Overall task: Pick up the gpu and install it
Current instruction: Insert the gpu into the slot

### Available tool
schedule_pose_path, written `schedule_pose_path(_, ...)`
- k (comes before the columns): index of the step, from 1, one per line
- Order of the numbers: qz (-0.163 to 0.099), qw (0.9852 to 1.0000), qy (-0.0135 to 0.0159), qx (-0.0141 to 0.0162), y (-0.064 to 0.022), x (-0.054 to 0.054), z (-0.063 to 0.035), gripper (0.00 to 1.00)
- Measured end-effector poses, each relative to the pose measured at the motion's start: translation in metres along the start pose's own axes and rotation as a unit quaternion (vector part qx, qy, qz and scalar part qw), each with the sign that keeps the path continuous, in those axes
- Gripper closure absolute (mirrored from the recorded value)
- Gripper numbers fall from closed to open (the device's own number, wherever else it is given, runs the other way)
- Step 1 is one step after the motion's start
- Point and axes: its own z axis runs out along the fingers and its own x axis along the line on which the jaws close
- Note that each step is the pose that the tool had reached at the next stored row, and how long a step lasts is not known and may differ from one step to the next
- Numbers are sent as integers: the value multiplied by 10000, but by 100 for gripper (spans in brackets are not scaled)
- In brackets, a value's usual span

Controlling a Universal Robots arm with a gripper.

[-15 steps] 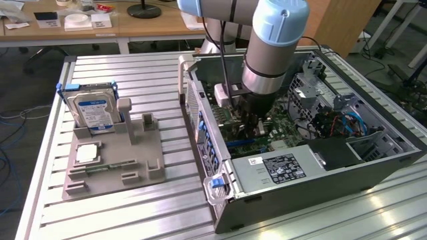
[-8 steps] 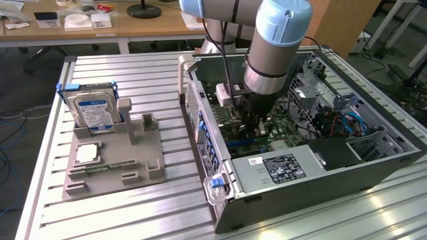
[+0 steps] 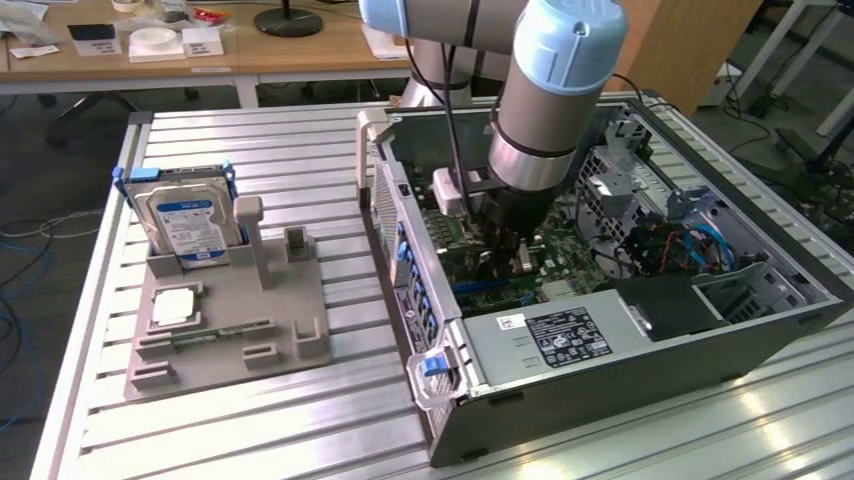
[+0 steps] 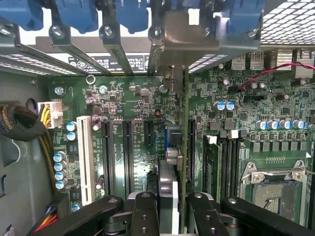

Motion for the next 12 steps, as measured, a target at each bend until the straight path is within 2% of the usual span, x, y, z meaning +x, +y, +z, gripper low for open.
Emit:
schedule_pose_path(7,1,10000,2,-15,-6,3,29,72)
schedule_pose_path(12,0,10000,1,-15,-10,-5,36,72)
